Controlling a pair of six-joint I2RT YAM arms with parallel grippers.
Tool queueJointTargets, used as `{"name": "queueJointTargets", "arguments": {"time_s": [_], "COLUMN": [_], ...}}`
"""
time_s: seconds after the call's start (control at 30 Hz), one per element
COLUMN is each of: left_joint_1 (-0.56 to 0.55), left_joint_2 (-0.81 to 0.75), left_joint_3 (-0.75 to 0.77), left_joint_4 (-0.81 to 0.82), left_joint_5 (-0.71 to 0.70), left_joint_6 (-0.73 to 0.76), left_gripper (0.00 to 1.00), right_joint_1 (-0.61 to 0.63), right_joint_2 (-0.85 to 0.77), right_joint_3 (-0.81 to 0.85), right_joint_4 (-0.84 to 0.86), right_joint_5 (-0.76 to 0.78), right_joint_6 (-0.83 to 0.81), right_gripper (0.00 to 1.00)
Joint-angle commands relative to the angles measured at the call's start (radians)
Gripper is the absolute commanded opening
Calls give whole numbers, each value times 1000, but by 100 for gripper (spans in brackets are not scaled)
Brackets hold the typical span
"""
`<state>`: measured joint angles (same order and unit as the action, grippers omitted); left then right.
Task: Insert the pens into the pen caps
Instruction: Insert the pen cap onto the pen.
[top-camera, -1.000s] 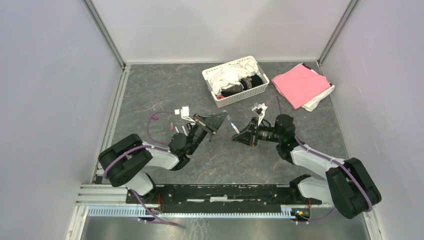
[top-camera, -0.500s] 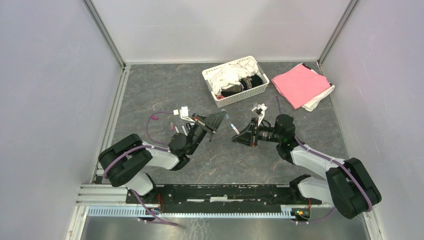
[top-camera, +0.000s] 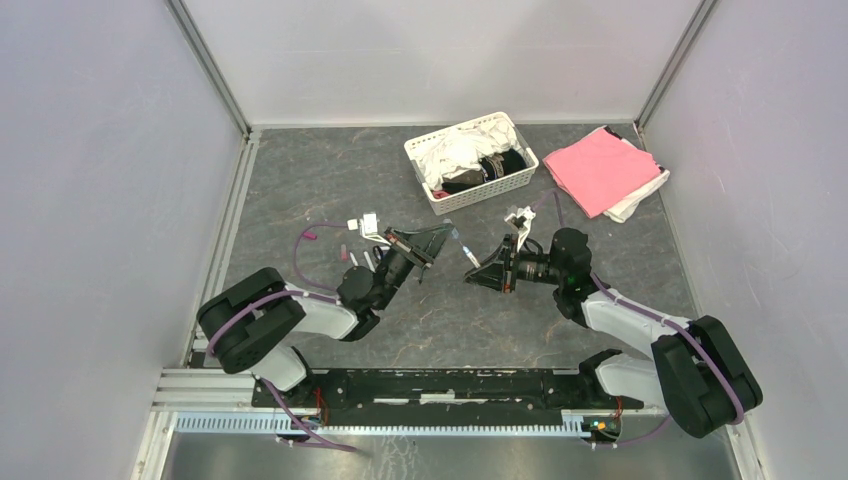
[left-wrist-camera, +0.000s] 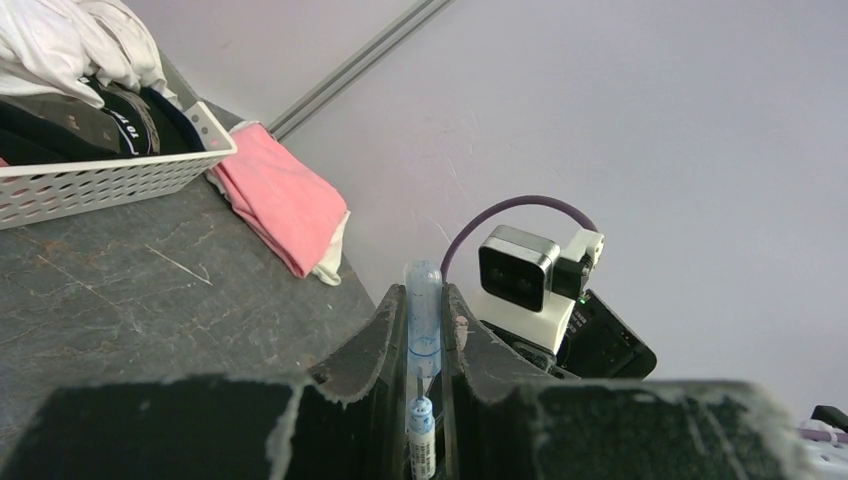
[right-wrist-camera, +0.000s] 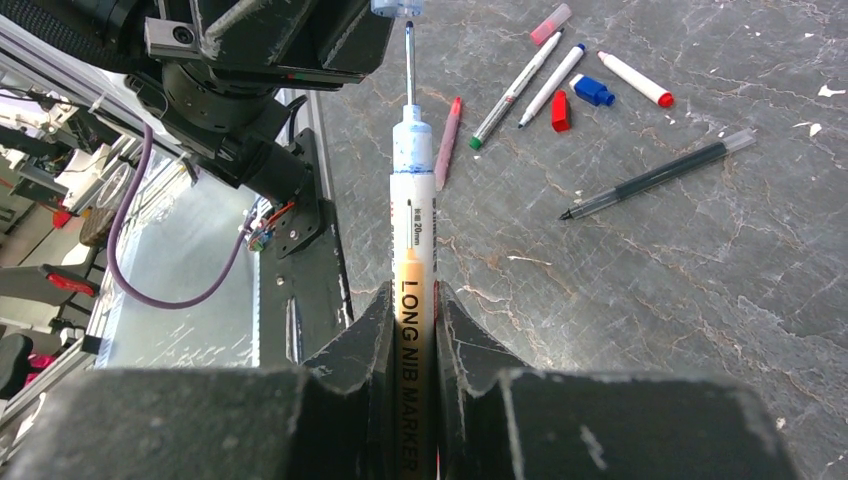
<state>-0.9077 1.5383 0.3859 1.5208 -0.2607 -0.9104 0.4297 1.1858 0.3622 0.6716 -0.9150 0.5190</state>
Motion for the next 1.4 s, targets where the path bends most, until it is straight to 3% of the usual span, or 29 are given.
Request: {"name": "queueJointTargets", "arguments": {"time_s": [0.0, 0.93, 1.2, 1.37], "left_joint_1": [-7, -115, -169, -172], "left_joint_2": [12, 107, 135, 145], "left_joint_3": [-7, 67, 82, 115], "left_joint_4": [216, 217, 217, 217], "left_joint_5": [0, -26, -76, -45], "left_joint_6": [2, 1, 59, 71], "left_gripper": [2, 2, 2, 2], "right_joint_1": [-7, -18, -72, -72], "right_joint_2": [-17, -30, -39, -45], "right_joint_3": [17, -17, -51, -20], "right_joint_4": [23, 82, 264, 222], "right_joint_5": [5, 57, 66, 44], "right_joint_6": [-3, 34, 218, 146], "right_gripper": [0, 0, 0, 0]}}
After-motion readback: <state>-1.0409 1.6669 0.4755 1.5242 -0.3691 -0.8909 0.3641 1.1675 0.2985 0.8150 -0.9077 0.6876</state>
